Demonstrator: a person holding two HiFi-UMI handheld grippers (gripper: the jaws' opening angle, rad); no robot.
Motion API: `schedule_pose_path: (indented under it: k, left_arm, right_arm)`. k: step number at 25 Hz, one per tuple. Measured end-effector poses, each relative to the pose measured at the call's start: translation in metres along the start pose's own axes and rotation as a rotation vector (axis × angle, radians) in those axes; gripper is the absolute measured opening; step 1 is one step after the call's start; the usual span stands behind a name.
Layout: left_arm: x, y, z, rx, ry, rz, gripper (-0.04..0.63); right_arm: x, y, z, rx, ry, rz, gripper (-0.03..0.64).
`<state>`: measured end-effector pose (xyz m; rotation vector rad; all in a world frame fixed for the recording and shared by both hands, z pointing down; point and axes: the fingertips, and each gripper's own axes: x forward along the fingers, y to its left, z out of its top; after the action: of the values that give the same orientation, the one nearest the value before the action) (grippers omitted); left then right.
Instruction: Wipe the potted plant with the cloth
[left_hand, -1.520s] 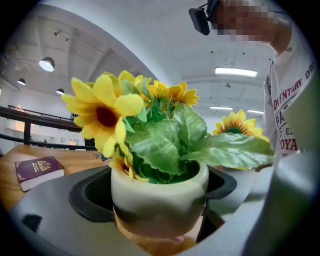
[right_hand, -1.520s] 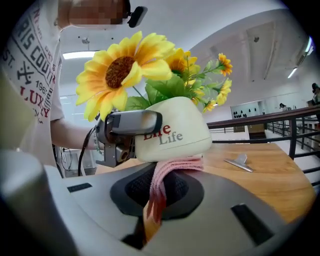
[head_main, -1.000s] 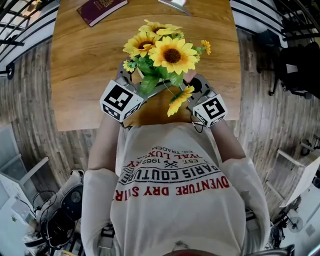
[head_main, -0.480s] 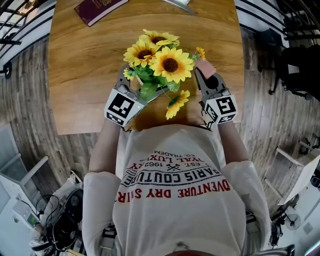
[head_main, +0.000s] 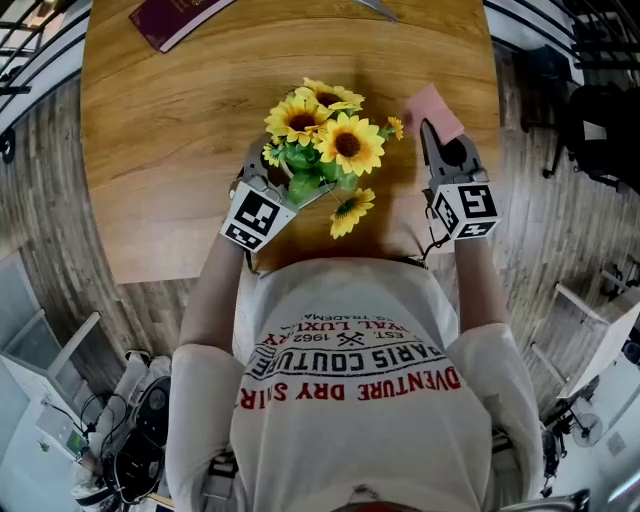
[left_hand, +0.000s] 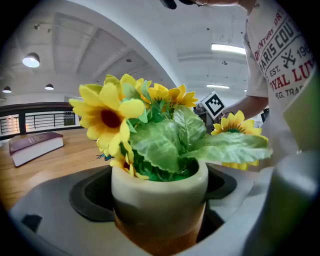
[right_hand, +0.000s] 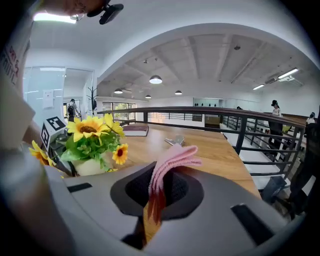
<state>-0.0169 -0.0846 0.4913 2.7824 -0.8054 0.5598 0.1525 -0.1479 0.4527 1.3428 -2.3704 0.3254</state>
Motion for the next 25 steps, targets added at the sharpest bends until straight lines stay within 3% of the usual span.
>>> schedule_pose_path:
  k: [12,16,25]
  left_arm:
    - [0.009,-0.003,-0.012,0.042,-0.007,-0.111,0.515]
    - [0.006,-0.014,-0.027,0.081,0.036,-0.149,0.515]
    - [0.004,-0.016,-0.039,0.086,0.103,-0.172,0.517]
  right_arm:
    - [0.016,0.005,-0.005,0.048,0.020,0.015,0.034]
    - [0.013,0.010,-0.008,0.078,0.012,-0.002,0.034]
    - [0.009,0.033,0.006,0.047,-0.022,-0.011,0.034]
